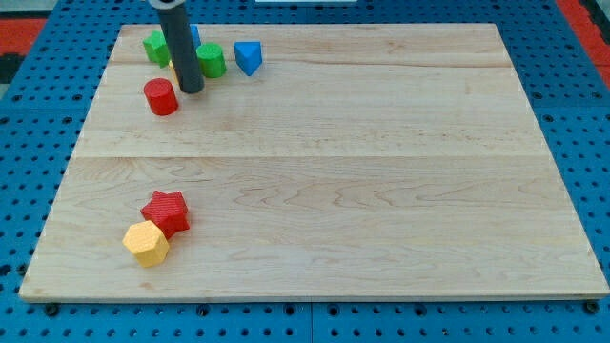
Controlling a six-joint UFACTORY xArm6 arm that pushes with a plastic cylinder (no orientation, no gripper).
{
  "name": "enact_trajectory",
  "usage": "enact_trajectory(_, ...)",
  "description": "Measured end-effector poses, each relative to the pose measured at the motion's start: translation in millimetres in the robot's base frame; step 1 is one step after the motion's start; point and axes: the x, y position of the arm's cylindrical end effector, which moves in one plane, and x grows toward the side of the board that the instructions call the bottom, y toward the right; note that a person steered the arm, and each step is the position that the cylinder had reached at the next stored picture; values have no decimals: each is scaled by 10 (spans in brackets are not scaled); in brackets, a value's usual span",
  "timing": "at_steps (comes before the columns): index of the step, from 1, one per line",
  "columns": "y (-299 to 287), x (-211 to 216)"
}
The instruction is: Move the red circle on to the top left
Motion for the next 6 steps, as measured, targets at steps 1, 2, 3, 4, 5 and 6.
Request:
enact_trajectory(1,45,336)
enact_trajectory(2,-321,334)
enact_trajectory(3,-374,221)
enact_trajectory(4,-374,-22)
enact_trajectory(5,-388,-26)
enact_trajectory(6,-716,-28)
